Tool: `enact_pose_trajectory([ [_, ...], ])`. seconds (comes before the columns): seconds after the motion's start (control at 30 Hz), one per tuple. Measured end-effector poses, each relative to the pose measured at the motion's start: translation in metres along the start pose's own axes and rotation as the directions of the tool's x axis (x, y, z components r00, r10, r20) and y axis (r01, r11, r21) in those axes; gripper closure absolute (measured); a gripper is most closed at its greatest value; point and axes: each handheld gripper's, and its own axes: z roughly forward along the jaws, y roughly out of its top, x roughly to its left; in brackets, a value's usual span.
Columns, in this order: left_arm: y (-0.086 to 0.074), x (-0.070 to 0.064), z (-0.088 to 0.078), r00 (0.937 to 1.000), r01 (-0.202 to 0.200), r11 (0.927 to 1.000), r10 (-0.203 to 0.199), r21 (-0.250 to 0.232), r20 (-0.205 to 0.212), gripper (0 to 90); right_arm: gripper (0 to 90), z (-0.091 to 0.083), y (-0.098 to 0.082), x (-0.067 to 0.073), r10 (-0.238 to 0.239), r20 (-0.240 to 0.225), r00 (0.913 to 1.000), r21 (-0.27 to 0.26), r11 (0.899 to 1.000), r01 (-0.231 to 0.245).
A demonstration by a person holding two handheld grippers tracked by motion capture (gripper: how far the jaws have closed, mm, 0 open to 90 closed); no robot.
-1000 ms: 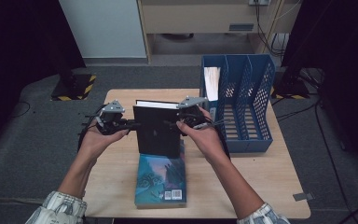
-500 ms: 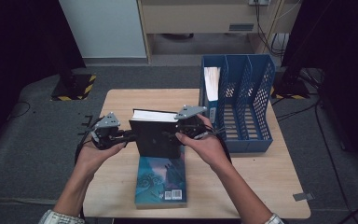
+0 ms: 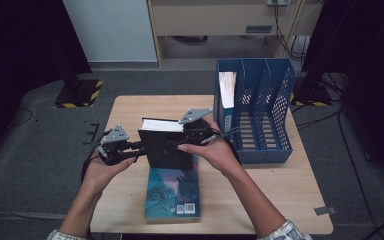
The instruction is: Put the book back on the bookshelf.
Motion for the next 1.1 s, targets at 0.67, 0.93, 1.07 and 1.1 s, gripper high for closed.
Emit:
enact_pose_trajectory([
  [0.67,-0.014,0.012,0.024,0.9956,0.076,0.9971,-0.076,0.001,-0.054,64.3,33.0,-0.007,-0.003,0.006,0.007,-0.018,0.9998,0.013,1.000,-0.007],
  [0.93,-0.012,0.017,0.028,0.9941,0.083,0.9965,-0.084,-0.006,-0.069,63.5,35.2,-0.002,-0.003,0.011,0.014,-0.005,0.9999,-0.013,1.000,-0.014],
  [1.07,-0.013,0.016,0.027,0.9934,0.079,0.9968,-0.080,-0.011,-0.082,59.7,36.7,0.002,-0.004,0.011,0.024,0.006,0.9997,-0.023,0.999,-0.024],
  [1.1,-0.014,0.016,0.027,0.9931,0.081,0.9966,-0.082,-0.013,-0.083,58.5,36.9,0.004,-0.004,0.012,0.026,0.009,0.9996,-0.026,0.999,-0.026],
])
